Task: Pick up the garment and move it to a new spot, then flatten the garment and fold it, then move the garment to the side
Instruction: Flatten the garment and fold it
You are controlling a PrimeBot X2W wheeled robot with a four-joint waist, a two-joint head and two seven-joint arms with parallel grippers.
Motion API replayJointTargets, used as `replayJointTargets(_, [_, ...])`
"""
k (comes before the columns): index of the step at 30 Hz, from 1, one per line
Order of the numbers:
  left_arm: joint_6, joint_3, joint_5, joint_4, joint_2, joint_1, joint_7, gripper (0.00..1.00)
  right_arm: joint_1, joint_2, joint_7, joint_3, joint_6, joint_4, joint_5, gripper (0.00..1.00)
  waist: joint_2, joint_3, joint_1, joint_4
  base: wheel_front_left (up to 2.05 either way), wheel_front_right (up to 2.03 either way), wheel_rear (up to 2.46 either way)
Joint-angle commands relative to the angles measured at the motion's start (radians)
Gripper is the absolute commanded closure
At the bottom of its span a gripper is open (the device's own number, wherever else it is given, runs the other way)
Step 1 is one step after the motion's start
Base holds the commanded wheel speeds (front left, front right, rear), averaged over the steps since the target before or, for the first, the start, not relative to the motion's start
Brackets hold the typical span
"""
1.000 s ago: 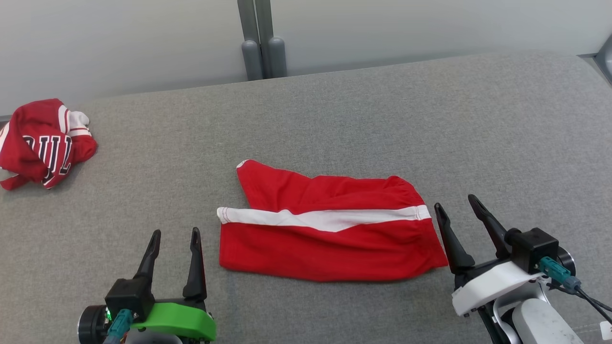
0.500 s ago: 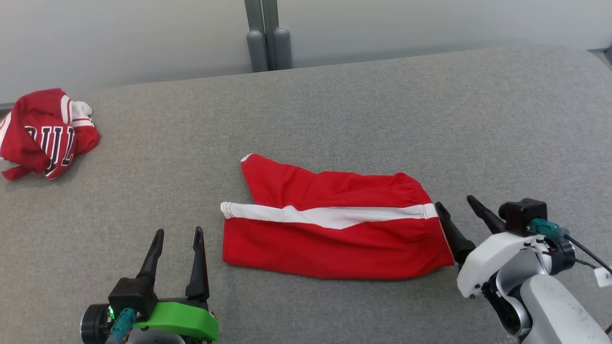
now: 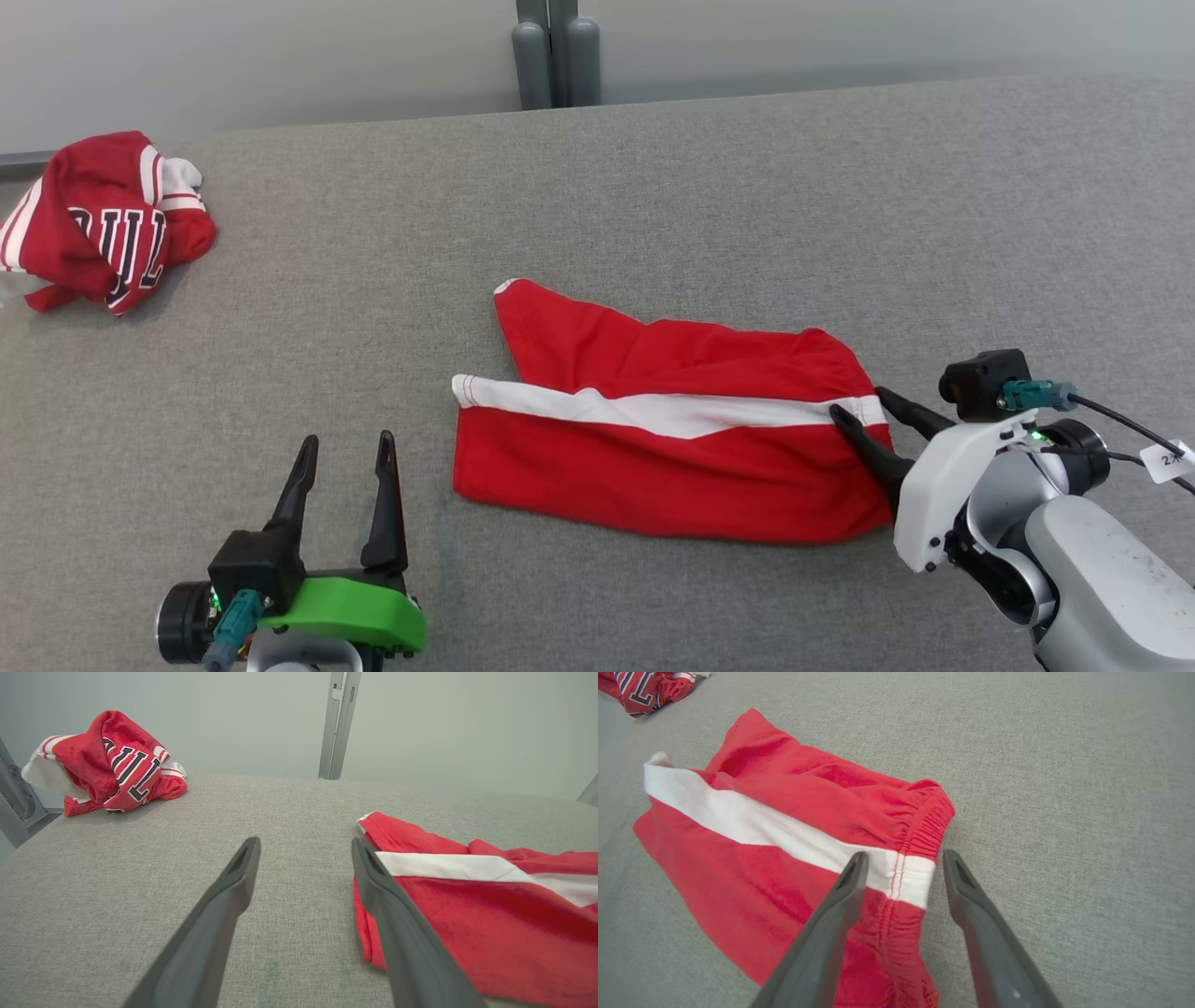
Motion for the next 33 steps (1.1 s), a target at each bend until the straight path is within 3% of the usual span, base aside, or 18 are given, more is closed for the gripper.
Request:
replayJointTargets(1, [0.003, 0.005, -0.004, -0.001, 0.001, -0.016, 0.000, 0.00, -0.012, -0.006, -0.004, 0.011, 0.000, -0.002, 0.015, 0.79, 0.0000, 0.005, 0.0000, 0.003, 0.00, 0.00, 0.00])
replayJointTargets(2, [0.003, 0.005, -0.005, -0.001, 0.001, -0.017, 0.000, 0.00, -0.018, -0.009, 0.001, 0.020, 0.000, 0.001, 0.027, 1.00, 0.0000, 0.007, 0.0000, 0.002, 0.00, 0.00, 0.00])
replayJointTargets(14, [-0.003, 0.004, -0.006, 0.011, 0.001, -0.008, 0.000, 0.00, -0.004, -0.034, -0.077, 0.050, 0.000, -0.001, 0.063, 1.00, 0.0000, 0.004, 0.0000, -0.029, 0.00, 0.00, 0.00])
replayJointTargets(22, [-0.033, -0.039, -0.040, 0.046, 0.001, -0.025, 0.005, 0.00, 0.092, -0.040, -0.225, -0.010, 0.000, -0.069, -0.012, 1.00, 0.0000, -0.007, 0.0000, -0.060, 0.00, 0.00, 0.00])
replayJointTargets(27, [-0.046, -0.054, -0.068, 0.055, 0.001, -0.032, 0.024, 0.00, 0.154, 0.012, -0.305, -0.098, 0.000, -0.104, -0.106, 1.00, 0.0000, -0.001, 0.0000, -0.087, 0.00, 0.00, 0.00])
replayJointTargets(33, [-0.056, -0.064, -0.077, 0.045, 0.012, -0.049, 0.053, 0.00, 0.200, 0.068, -0.301, -0.142, 0.000, -0.120, -0.153, 1.00, 0.0000, 0.009, 0.0000, -0.108, 0.00, 0.00, 0.00])
